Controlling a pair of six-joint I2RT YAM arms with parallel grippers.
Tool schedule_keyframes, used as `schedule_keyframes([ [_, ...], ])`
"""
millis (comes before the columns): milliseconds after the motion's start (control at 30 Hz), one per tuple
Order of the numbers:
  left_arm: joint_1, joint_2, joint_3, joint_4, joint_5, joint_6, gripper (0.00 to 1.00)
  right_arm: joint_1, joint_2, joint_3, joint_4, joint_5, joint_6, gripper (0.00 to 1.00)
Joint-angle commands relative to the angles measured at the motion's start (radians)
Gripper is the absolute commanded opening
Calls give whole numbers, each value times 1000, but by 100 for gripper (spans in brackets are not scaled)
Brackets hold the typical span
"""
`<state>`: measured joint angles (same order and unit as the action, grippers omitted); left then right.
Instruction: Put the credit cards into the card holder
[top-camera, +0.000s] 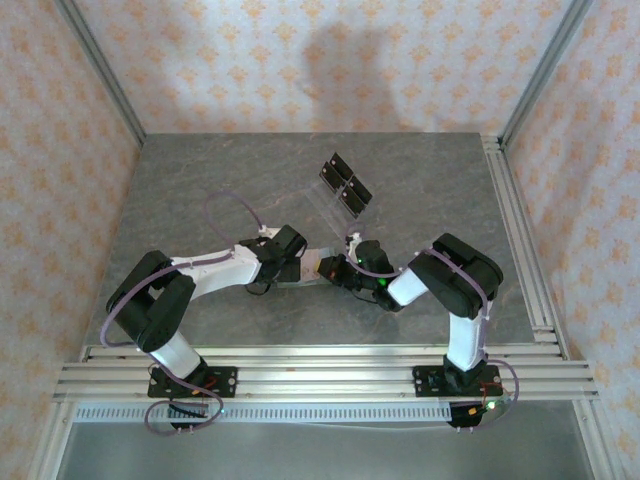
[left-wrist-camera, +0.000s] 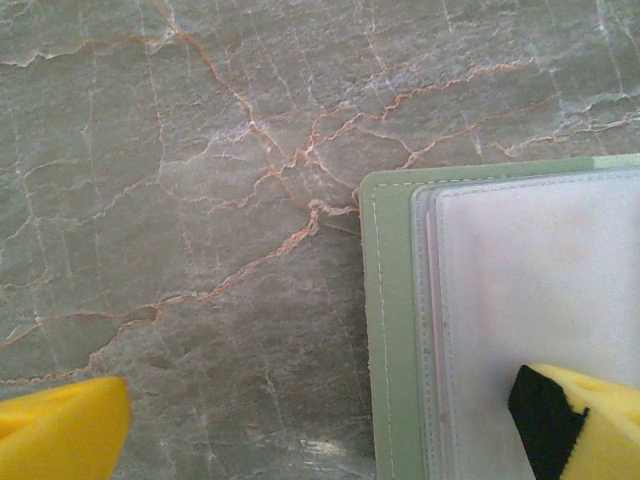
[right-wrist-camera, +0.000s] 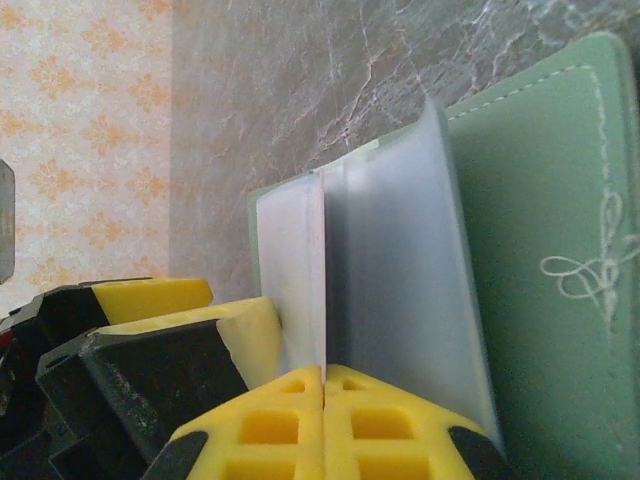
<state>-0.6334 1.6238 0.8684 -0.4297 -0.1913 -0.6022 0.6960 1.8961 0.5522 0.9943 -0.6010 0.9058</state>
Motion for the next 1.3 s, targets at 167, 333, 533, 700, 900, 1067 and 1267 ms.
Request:
schedule_keyframes([
  [167, -3, 5, -32, -67, -17, 2, 100, 14, 50, 40, -45, -59, 0, 0],
  [333, -3, 4, -34, -68, -19, 1, 100, 16, 56, 62, -74, -74, -6, 0],
  [533, -3, 0, -34, -69, -18, 1, 100, 16, 33, 68, -131, -71, -24, 16],
  [700, -3, -2, -37, -68, -20, 1, 100, 16, -26, 69, -211, -55, -49, 33],
  [900, -3, -7, -38, -67, -21, 1, 100, 16, -109, 107, -389, -41, -99, 44],
  [1067, -4, -14, -41, -64, -18, -2, 100, 17, -177, 158, -554, -23, -165, 50],
  [1267, -4, -36, -43, -63, -20, -4, 100, 16, -245, 232, -738, -2, -238, 51],
])
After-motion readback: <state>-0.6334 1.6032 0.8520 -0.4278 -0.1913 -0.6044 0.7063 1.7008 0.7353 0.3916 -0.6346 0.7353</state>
